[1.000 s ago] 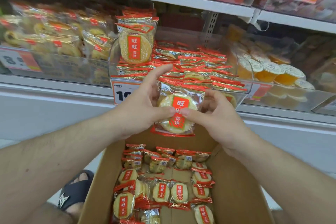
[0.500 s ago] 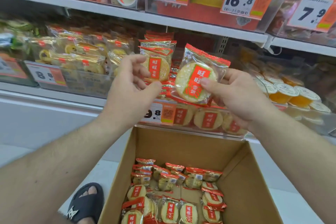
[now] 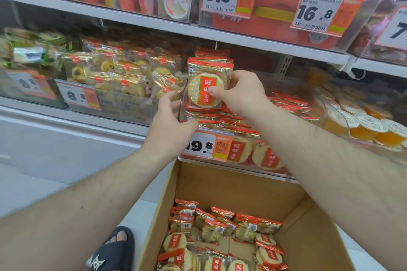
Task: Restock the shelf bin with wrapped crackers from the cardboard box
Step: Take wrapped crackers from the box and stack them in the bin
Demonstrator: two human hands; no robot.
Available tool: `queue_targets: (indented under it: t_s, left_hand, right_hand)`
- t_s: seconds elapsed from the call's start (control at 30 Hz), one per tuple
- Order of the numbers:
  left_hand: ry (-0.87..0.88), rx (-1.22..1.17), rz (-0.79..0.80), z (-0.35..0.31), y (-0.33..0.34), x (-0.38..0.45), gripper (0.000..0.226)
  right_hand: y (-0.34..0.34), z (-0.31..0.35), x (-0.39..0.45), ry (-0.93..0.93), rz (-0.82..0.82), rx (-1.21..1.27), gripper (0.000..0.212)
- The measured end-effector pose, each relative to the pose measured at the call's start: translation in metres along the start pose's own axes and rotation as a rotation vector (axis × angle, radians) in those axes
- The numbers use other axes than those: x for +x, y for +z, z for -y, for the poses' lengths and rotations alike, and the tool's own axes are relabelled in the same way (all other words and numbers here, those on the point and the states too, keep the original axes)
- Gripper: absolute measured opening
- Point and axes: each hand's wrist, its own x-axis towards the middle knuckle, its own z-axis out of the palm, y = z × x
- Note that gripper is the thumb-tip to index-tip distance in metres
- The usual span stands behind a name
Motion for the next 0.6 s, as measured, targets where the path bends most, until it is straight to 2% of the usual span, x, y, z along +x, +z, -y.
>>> queue_targets:
  t_s: [0.17,0.27,0.47,0.6]
  left_hand:
    - [-0.002,0.000,-0.008,-0.001,0.000,0.001,0.069]
    - [-0.003,0.014,-0.017,-0.001,0.000,0.000,0.069]
    - [0.010,0.041,-0.020,0.000,0.004,-0.002,0.065]
    - [0.018,0.058,-0.018,-0.002,0.006,-0.003,0.066]
  right_hand:
    - [0.004,0.002,-0.003,0.009,-0.127,-0.140,0.038]
    - [0.005,0.002,-0.004,0.040,-0.089,-0.200,0.032]
    - [0.021,0.003,-0.008,0.072,-0.080,-0.363,0.042]
    - [0.022,0.004,-0.010,0.104,-0.060,-0.341,0.040]
